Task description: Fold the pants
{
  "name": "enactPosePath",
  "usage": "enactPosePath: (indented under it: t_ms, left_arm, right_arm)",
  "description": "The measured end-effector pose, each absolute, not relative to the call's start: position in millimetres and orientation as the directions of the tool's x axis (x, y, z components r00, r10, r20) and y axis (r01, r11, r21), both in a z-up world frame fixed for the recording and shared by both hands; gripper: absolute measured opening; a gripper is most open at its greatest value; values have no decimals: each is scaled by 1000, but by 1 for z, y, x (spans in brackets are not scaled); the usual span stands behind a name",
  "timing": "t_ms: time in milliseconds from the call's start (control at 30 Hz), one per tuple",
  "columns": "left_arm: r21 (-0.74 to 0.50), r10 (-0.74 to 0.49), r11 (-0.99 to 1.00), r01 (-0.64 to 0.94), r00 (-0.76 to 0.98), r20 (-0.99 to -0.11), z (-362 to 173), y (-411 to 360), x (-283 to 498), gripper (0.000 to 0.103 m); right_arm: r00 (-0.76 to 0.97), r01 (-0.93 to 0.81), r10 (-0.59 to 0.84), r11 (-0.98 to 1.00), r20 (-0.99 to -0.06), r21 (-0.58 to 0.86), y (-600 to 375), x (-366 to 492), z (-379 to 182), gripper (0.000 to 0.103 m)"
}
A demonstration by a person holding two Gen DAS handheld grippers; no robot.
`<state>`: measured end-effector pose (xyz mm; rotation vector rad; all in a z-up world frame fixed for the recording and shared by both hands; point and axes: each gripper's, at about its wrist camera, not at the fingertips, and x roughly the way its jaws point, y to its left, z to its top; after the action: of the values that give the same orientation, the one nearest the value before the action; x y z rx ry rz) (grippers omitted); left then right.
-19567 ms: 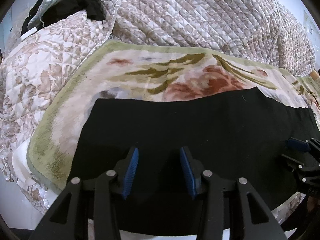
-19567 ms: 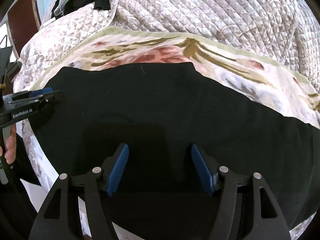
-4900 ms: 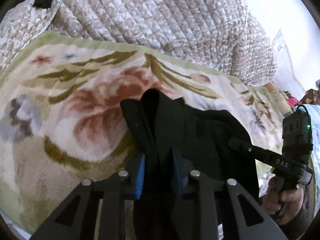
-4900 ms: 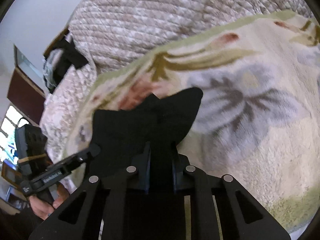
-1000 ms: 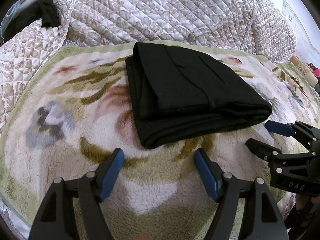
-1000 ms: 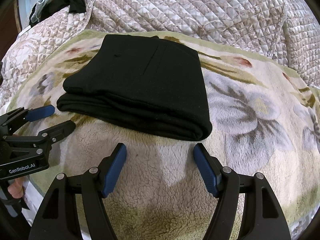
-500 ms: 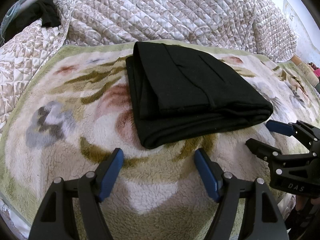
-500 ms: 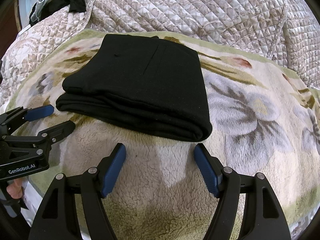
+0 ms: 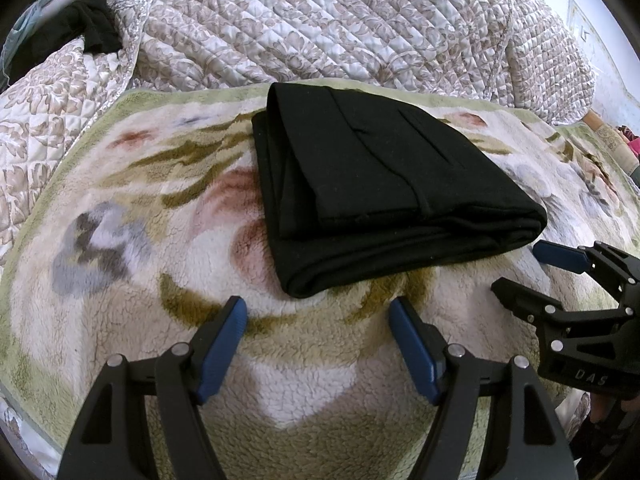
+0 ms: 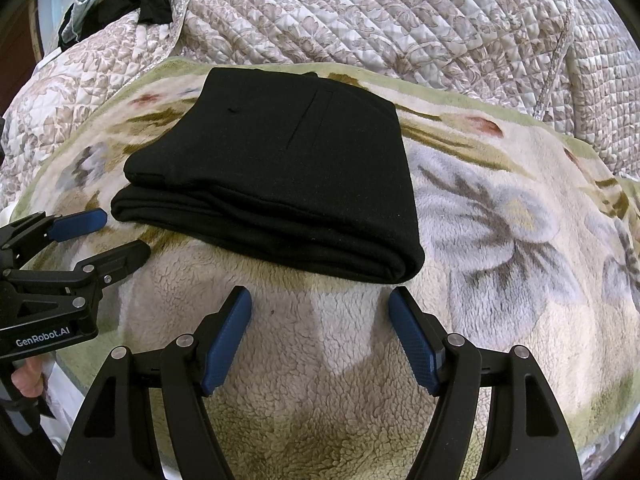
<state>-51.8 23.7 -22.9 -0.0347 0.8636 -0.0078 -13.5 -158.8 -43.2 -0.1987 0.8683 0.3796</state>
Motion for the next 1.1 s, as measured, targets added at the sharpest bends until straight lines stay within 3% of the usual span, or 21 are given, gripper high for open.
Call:
enactPosePath:
  t_ms: [1100]
  left_arm:
    - [-34,-19,999,-11,645,-764,-24,26,-51,76]
  right_arm:
    - [587,-397,230,918,-776,-28,-157,-12,-42,72]
